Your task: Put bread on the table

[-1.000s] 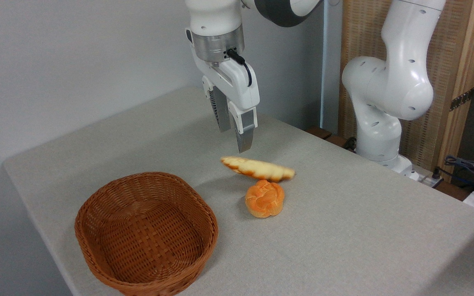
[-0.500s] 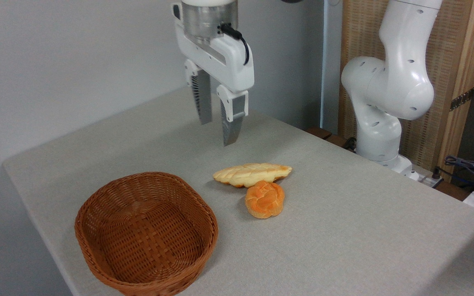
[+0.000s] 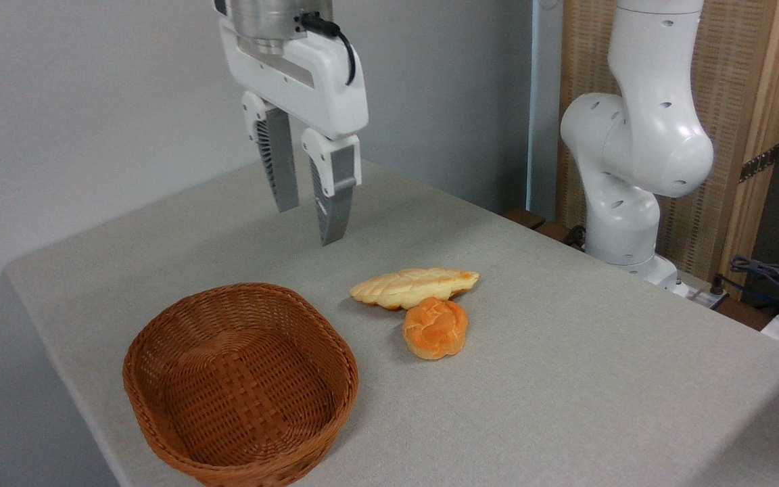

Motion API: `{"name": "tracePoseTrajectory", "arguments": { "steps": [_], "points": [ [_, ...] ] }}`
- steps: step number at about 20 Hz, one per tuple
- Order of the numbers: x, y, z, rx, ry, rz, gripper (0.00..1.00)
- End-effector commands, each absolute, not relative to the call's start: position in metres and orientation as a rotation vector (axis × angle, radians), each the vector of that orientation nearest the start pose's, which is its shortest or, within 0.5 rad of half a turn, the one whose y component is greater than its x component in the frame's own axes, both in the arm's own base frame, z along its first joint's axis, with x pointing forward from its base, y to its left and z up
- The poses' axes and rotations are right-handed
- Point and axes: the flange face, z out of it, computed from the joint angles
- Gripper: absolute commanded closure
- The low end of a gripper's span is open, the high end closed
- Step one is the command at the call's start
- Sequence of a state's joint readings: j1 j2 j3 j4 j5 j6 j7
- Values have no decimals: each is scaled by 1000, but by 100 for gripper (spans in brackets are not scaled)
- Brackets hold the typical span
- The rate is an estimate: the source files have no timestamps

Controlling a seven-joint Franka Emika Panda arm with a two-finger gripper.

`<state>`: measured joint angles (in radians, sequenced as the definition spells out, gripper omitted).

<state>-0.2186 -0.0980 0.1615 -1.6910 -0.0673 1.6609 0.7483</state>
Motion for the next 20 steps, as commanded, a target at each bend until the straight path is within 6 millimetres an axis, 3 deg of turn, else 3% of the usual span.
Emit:
{"name": "tracePoseTrajectory", "arguments": {
  "steps": [1, 20],
  "points": [
    [545, -13, 643, -2977, 1155, -104, 0],
    [551, -41, 628, -2903, 1192, -1, 0]
  ]
}}
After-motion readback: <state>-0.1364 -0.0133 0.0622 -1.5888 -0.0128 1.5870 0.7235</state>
